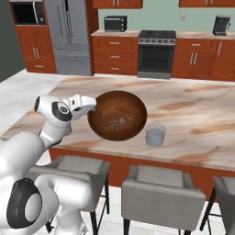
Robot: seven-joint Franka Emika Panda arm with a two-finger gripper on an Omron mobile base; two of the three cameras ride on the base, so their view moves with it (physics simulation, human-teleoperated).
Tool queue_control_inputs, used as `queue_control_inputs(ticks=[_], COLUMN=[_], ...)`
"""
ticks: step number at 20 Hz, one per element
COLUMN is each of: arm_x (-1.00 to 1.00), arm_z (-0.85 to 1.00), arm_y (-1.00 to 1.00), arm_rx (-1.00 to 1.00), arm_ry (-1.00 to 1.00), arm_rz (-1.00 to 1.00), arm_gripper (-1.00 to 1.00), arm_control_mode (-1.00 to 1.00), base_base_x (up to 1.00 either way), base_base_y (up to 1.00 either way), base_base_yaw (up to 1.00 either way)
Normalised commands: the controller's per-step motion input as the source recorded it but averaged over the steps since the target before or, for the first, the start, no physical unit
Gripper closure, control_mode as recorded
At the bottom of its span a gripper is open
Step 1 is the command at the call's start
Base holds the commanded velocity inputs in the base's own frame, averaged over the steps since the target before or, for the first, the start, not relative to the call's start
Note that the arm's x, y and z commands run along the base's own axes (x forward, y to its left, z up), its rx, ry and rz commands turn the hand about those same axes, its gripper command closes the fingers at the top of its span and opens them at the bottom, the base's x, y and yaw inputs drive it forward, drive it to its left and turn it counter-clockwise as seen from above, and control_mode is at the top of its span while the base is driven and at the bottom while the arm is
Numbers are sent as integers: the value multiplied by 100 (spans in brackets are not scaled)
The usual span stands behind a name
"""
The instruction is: There are four ice cubes in the ice bowl. Place two ice cubes in each glass of water.
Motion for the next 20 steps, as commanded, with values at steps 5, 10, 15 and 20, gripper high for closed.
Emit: queue_control_inputs(ticks=[5, 10, 15, 20], arm_x=[0, 0, 0, 0], arm_z=[0, 0, 0, 0], arm_y=[0, 0, 0, 0], arm_rx=[0, 0, 0, 0], arm_ry=[0, 0, 0, 0], arm_rz=[0, 0, 0, 0], arm_gripper=[100, 100, 100, 100], arm_control_mode=[100, 100, 100, 100], base_base_x=[0, 0, 0, 0], base_base_y=[-40, -38, -39, -35], base_base_yaw=[0, 0, 0, 0])
